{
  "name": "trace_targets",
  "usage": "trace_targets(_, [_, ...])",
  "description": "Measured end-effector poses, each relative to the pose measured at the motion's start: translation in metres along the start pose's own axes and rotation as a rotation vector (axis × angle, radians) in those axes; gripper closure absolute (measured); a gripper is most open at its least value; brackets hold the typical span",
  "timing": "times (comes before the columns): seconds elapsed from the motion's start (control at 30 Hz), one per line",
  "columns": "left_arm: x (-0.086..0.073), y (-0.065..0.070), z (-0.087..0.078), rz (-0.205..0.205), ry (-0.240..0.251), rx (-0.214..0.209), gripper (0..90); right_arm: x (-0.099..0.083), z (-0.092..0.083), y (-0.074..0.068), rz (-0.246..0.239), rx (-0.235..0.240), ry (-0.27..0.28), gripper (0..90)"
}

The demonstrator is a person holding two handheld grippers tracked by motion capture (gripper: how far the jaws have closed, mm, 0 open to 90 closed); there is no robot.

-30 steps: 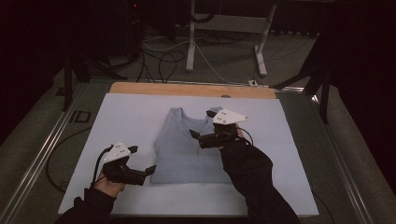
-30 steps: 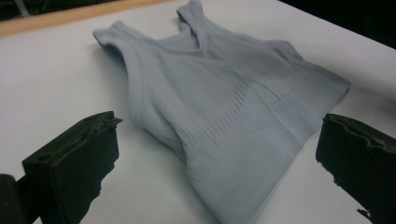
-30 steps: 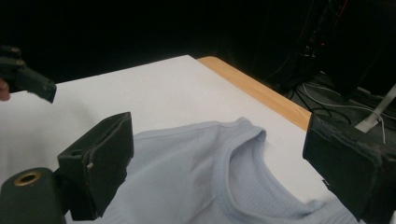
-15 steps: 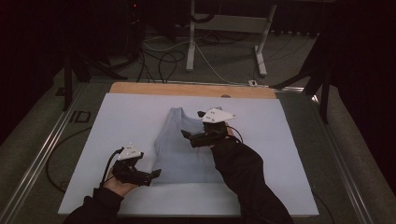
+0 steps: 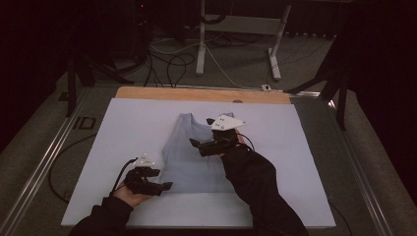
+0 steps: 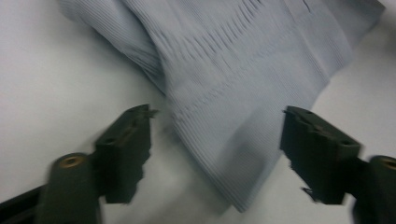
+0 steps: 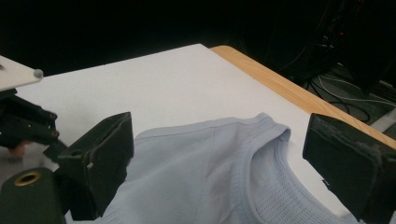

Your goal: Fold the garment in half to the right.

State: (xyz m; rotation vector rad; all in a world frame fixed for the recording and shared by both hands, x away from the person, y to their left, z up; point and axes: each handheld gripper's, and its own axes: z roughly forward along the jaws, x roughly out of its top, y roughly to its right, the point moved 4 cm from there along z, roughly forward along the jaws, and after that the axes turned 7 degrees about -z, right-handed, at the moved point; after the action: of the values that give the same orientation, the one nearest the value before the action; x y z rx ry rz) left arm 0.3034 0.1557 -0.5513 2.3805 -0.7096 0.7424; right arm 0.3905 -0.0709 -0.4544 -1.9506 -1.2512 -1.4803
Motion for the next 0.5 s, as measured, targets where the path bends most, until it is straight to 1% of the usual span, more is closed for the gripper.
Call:
trace_targets(0.03, [0.000, 0.000, 0.001, -0.009, -0.003, 0.000, 29.9, -0.001, 0.001, 0.000, 0.006, 0.003, -0.002, 8.7])
trace_targets(0.1, [-0.001, 0.000, 0.003, -0.013, -0.010, -0.003, 30.3, -0.002, 0.002, -0.001, 0.001, 0.005, -0.008, 8.7])
trace_targets(0.17, [-0.001, -0.001, 0.004, -0.023, -0.021, -0.017, 31.1, -0.002, 0.002, -0.002, -0.004, 0.006, -0.008, 8.7])
trace_targets(0.27, [0.000, -0.001, 0.004, -0.034, -0.022, -0.029, 33.5, -0.002, 0.004, -0.003, -0.001, 0.013, -0.008, 8.7])
trace_targets(0.33, [0.000, 0.000, 0.004, -0.031, -0.032, -0.042, 36.7, -0.002, 0.005, -0.004, -0.006, 0.013, -0.010, 8.7])
trace_targets(0.43, [-0.002, 0.004, 0.005, -0.032, -0.044, -0.054, 38.9, -0.003, 0.007, -0.004, 0.001, 0.018, -0.011, 8.7])
trace_targets(0.5, [-0.003, 0.007, 0.005, -0.033, -0.051, -0.071, 43.5, -0.005, 0.011, -0.006, -0.001, 0.022, -0.024, 8.7])
